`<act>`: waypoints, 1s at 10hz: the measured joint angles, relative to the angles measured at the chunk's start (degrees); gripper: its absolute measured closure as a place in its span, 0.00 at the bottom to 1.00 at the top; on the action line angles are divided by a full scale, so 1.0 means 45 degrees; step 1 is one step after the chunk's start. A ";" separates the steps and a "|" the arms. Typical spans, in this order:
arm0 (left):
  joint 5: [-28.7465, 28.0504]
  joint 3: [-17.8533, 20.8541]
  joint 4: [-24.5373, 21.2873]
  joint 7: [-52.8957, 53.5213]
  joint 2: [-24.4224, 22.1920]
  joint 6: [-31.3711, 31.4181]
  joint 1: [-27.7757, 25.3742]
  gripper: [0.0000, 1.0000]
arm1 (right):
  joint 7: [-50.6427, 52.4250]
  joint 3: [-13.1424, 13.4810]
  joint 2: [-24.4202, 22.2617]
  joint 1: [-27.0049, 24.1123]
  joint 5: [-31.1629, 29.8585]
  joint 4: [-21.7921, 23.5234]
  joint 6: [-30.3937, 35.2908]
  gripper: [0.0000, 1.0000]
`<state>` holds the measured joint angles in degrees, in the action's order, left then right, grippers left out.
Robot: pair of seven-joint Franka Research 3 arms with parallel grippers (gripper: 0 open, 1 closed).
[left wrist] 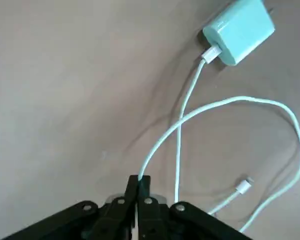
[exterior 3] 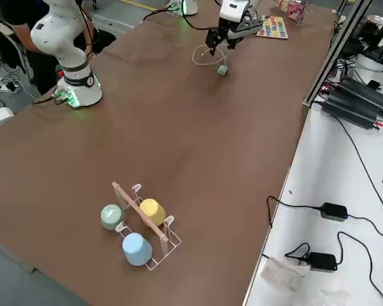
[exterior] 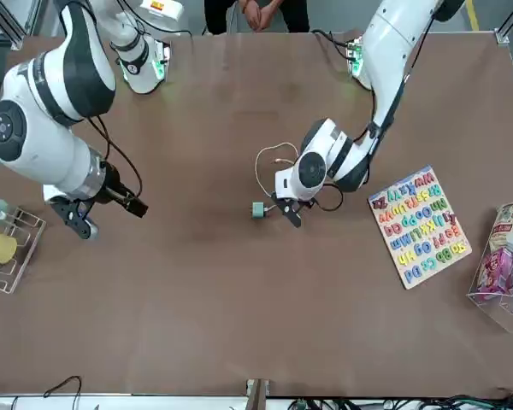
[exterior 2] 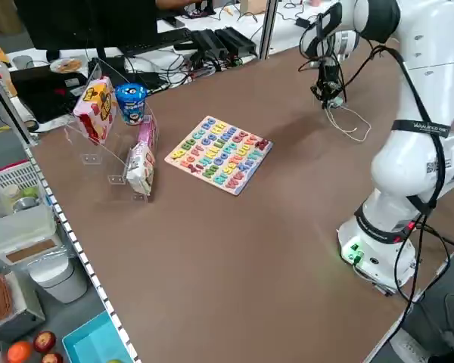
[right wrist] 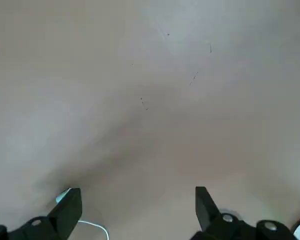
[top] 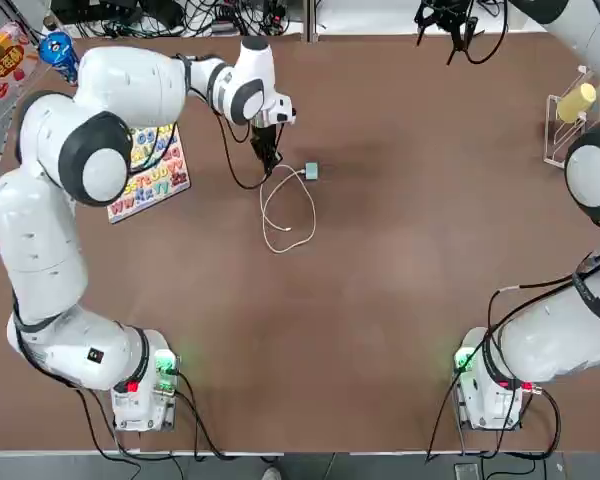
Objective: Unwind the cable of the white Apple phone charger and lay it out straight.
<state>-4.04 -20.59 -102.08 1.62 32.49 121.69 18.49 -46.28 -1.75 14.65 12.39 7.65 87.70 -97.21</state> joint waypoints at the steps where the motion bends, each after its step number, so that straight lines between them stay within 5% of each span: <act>1: -0.0274 0.0000 -0.0001 -0.0110 -0.0271 -0.0221 0.0000 0.97 | 0.0000 -0.0003 0.0001 0.0002 0.0000 0.0000 0.0000 0.00; 6: -0.2773 0.0004 0.0102 -0.0998 -0.0782 -0.1209 -0.0006 0.97 | 0.0000 -0.0013 0.0002 0.0005 0.0001 0.0000 0.0000 0.00; 10: -0.2198 0.0009 0.0441 -0.1119 -0.1948 -0.2803 -0.0159 0.97 | 0.0000 0.0007 0.0003 0.0001 0.0001 0.0000 0.0001 0.00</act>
<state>-13.93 -20.55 -100.10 -3.42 23.72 109.08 17.77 -46.28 -1.72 14.67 12.40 7.66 87.70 -97.20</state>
